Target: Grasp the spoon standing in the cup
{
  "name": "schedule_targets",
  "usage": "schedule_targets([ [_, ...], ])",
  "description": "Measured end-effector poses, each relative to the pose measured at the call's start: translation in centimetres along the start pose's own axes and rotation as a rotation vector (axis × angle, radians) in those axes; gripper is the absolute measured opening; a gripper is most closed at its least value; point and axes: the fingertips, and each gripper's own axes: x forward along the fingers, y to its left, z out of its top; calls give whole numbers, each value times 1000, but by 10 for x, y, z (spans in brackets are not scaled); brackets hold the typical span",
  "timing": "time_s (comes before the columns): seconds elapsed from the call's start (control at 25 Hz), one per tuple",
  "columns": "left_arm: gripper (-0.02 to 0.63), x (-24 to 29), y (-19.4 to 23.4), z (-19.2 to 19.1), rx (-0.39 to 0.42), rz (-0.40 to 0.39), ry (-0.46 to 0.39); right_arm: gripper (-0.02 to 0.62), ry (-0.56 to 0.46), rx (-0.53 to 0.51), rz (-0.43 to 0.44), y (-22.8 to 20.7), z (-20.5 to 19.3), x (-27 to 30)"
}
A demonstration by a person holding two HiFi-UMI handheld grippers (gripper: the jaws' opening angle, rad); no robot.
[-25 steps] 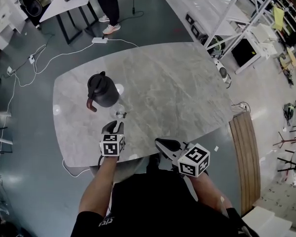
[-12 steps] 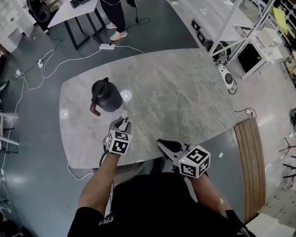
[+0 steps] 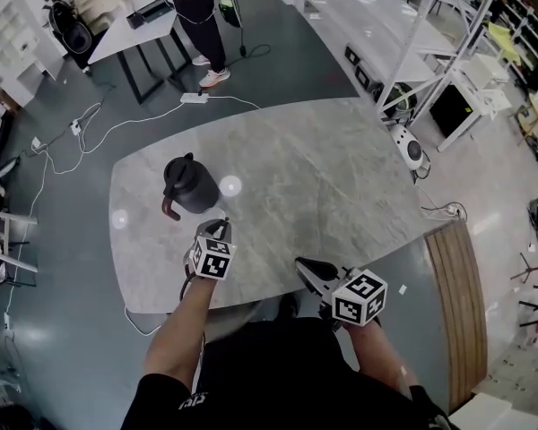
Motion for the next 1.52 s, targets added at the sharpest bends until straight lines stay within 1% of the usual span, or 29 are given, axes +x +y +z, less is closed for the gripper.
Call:
schedule_targets([
  [0.16,55,-20,-1,20,-21,0,-73,-6,27,-4,40,4,-1,11],
  [0.36,55,-56,12,52,-90,19,-184,-6,70,-49,110,17,4,33],
  [0.52,55,-95,32,76,-134,27,-286,-6,68,-92,134,29,18,51],
  [0.64,55,-127,49,90,-173,35,-349,-6,47,-126,145,42,32,60],
  [0.76,55,-157,67,94,-213,38,-399,-6,20,-149,147,56,42,70],
  [1.0,55,-207,94,103,-225,50,-500,-6,10,-183,144,75,50,88],
  [1.16,55,-241,110,101,-245,67,-560,-6,-5,-211,144,93,61,99],
  [1.36,54,-281,121,97,-216,105,-617,-6,-3,-242,137,106,67,106],
  [1.52,54,-309,134,94,-223,141,-669,-6,-6,-256,121,111,71,108],
])
